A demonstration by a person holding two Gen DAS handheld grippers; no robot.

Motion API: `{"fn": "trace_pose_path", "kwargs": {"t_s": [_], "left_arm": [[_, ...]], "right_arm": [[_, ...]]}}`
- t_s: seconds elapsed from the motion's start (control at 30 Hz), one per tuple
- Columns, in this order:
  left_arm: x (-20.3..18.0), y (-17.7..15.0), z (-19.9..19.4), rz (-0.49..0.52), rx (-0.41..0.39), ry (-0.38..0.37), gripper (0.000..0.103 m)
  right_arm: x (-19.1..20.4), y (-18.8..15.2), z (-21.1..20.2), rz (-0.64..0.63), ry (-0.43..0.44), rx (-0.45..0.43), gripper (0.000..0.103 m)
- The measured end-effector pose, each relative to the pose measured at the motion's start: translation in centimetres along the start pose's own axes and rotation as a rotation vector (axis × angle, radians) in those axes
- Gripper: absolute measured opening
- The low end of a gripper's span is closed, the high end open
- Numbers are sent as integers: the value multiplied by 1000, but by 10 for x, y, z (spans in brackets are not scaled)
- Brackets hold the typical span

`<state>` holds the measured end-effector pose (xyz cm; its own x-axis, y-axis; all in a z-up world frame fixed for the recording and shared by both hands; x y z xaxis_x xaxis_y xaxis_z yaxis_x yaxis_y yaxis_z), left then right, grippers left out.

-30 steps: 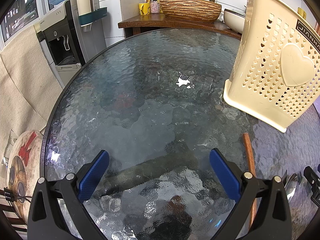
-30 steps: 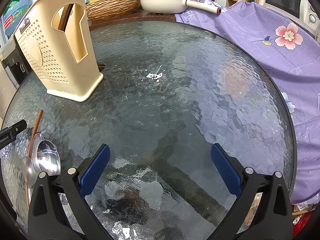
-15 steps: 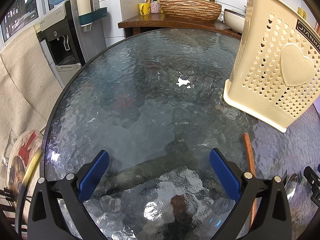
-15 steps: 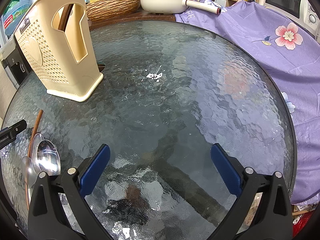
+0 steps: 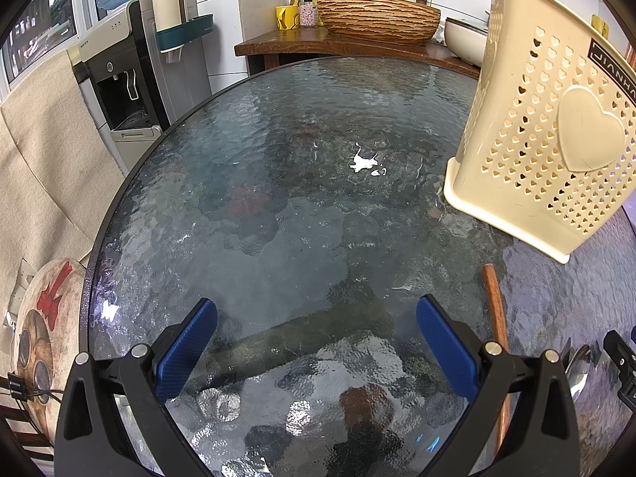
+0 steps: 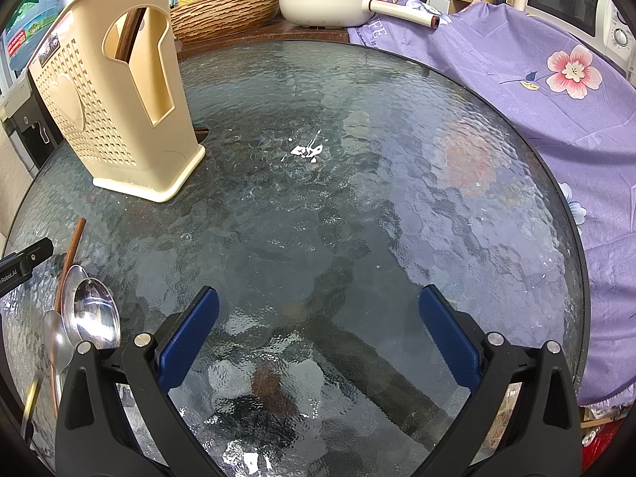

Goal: Organize utensils
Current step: 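Move right tool toward the spoons while left tool moves toward the chopsticks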

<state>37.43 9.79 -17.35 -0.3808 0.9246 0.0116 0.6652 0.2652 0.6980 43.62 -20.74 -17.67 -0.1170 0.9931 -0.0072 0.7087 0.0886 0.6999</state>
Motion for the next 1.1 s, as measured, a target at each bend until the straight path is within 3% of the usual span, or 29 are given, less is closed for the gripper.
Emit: {"fn": "trace_pose_path", "kwargs": {"t_s": [0.97, 1.1], "left_arm": [[1, -1, 0, 1, -1, 3, 98], [2, 0, -9, 4, -40, 19, 97]], "right_arm": [[2, 6, 7, 1, 3, -1, 99], [1, 6, 0, 27, 30, -15, 98]]}}
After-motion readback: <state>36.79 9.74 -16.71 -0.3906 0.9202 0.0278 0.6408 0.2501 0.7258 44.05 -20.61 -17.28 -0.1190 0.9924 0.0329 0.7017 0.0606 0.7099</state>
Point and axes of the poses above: each gripper's, at about its wrist camera, not at the fingertips, and z roughly the way its jaws point, x to its left, y to its top, the point moved 9 cm from there along z, roughly the way its jaws point, and after that the axes turned 8 degrees about -x, right-handed, at the moved point
